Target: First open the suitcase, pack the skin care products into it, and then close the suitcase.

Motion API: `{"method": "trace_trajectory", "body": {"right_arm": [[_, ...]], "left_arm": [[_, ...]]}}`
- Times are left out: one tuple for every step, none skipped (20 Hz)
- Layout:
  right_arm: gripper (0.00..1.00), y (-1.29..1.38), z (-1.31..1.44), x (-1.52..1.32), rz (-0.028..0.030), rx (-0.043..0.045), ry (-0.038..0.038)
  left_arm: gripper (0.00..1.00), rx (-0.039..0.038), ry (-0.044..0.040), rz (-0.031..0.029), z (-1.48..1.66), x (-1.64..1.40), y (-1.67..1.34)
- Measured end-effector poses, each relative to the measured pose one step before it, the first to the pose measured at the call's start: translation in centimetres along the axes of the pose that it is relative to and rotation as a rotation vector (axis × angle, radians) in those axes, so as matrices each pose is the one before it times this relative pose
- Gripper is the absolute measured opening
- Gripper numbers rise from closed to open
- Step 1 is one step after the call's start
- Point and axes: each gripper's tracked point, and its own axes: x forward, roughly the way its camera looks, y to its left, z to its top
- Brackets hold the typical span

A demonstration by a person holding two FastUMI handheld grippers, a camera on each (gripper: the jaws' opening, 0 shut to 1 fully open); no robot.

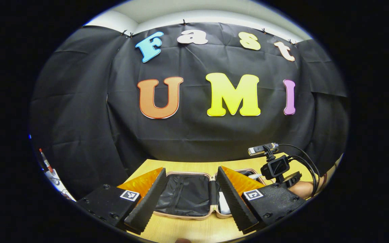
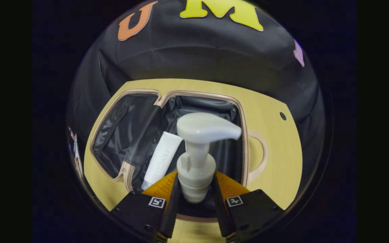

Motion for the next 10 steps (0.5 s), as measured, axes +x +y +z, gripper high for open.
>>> {"method": "trace_trajectory", "body": {"right_arm": [[0.48, -0.009, 0.337, 0.451, -0.01299, 0.01032, 0.00325], [0.48, -0.002, 0.1, 0.409, -0.0145, 0.00563, 0.00696], [0.48, 0.087, 0.138, 0.408, -0.00789, 0.00276, 0.00042], [0.48, 0.045, -0.059, 0.367, -0.01101, 0.00321, 0.00541], [0.48, -0.108, 0.019, 0.363, -0.01502, 0.00233, 0.00231], [0.48, -0.05, -0.355, 0.469, -0.00643, 0.0109, 0.01441], [0.48, 0.038, -0.365, 0.358, -0.00575, 0.01788, 0.02094], [0.48, -0.138, -0.488, 0.309, -0.0093, 0.01673, 0.02326], [0.48, -0.105, -0.415, 0.343, -0.01236, 0.01777, 0.02301], [0.48, 0.009, -0.402, 0.332, -0.00826, 0.01747, 0.01856]], "left_arm": [[0.96, -0.01078, 0.01251, 0.01011, -0.359, -0.124, 0.455], [0.96, -0.01204, 0.01196, 0.00712, -0.255, -0.216, 0.269], [0.96, -0.00995, 0.00787, 0.00607, -0.323, -0.103, 0.321], [0.96, -0.00637, 0.00278, 0.00652, -0.198, -0.024, 0.307], [0.96, -0.00005, 0.00229, 0.00622, -0.055, -0.009, 0.366], [0.96, 0.00412, 0.00469, 0.00605, -0.024, -0.149, 0.274], [0.96, 0.00671, 0.01264, 0.00612, -0.391, 0.158, 0.396], [0.96, 0.00735, 0.00907, 0.00726, -0.264, 0.207, 0.313], [0.96, 0.00289, 0.00548, 0.00765, -0.235, 0.272, 0.317], [0.96, -0.0008, 0.00777, 0.00577, -0.021, 0.009, 0.428]]}}
